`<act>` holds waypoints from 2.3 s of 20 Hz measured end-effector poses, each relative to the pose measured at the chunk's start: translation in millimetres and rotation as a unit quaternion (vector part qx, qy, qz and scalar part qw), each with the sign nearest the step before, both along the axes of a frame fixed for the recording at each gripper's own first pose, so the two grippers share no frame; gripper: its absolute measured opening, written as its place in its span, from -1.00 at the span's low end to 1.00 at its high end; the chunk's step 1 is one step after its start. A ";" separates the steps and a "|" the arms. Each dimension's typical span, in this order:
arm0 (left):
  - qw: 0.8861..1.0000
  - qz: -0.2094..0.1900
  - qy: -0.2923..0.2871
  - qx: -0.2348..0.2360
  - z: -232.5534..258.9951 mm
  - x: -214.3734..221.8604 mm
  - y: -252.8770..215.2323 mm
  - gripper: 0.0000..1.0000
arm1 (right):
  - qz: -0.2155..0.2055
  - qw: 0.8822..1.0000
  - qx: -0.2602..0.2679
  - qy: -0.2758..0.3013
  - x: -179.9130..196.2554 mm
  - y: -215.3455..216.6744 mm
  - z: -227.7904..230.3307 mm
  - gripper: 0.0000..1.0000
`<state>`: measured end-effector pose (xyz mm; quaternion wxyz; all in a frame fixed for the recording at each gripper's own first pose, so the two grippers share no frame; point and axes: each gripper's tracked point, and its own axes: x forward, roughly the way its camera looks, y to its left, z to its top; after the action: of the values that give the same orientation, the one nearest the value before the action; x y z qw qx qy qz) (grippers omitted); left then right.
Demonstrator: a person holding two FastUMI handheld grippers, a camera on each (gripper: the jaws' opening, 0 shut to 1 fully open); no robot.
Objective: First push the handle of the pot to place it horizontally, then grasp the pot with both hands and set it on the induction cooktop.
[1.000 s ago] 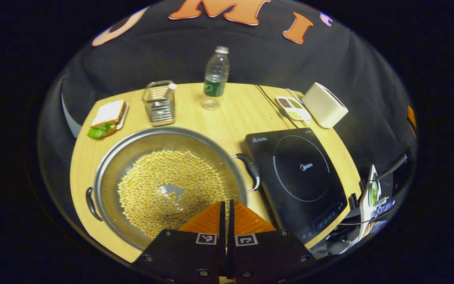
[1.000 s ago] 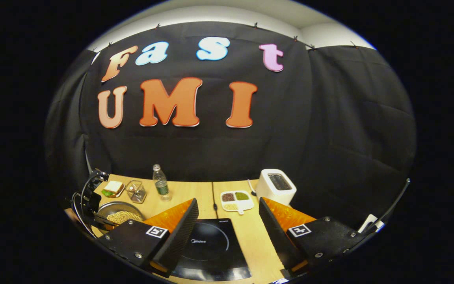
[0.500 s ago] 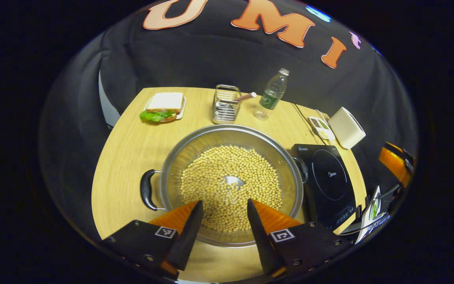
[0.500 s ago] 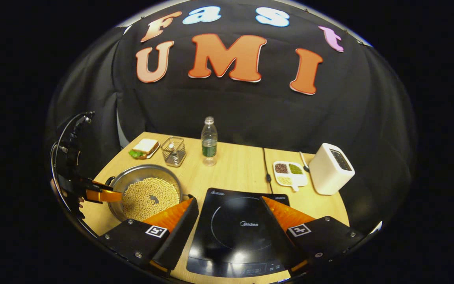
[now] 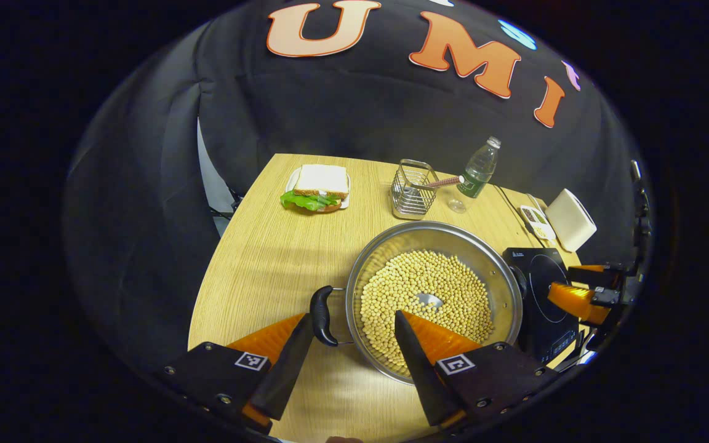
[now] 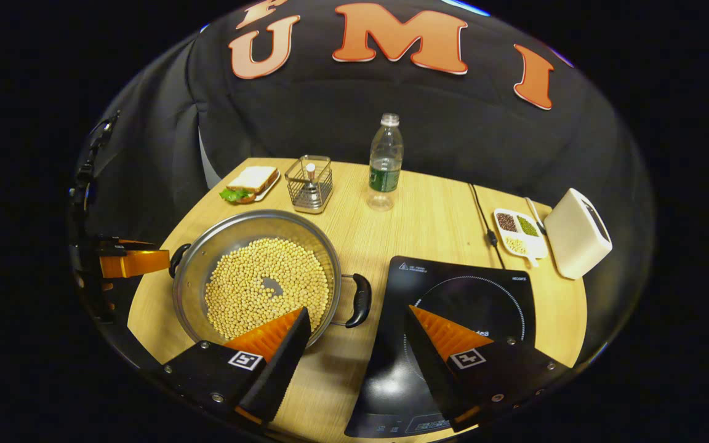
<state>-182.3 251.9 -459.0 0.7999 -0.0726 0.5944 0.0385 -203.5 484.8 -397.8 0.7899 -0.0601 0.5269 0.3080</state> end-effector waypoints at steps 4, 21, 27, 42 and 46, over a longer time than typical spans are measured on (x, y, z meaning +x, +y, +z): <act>1.000 -0.004 0.007 -0.006 -11.1 -2.0 8.2 0.69 | 0.006 1.000 -0.020 0.022 -3.0 16.9 -26.3 0.82; 0.998 0.028 0.051 -0.006 -75.4 -8.8 26.2 0.70 | -0.005 0.996 -0.065 0.066 -0.7 33.3 -86.0 0.63; 0.996 0.070 0.058 -0.025 -90.2 -16.6 25.5 0.54 | 0.002 0.996 -0.070 0.048 5.4 31.5 -90.2 0.50; 0.995 0.088 0.036 0.010 -100.3 -15.0 24.0 0.21 | -0.032 0.995 -0.060 0.079 4.3 35.2 -92.1 0.28; 0.995 0.082 0.038 0.036 -96.2 -13.0 23.3 0.11 | -0.049 0.993 -0.060 0.086 3.6 36.8 -91.8 0.15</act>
<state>-195.2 275.2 -555.1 0.7729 -0.0911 0.6148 0.1279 -199.9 521.6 -489.6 0.7508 -0.0554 0.6125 0.2408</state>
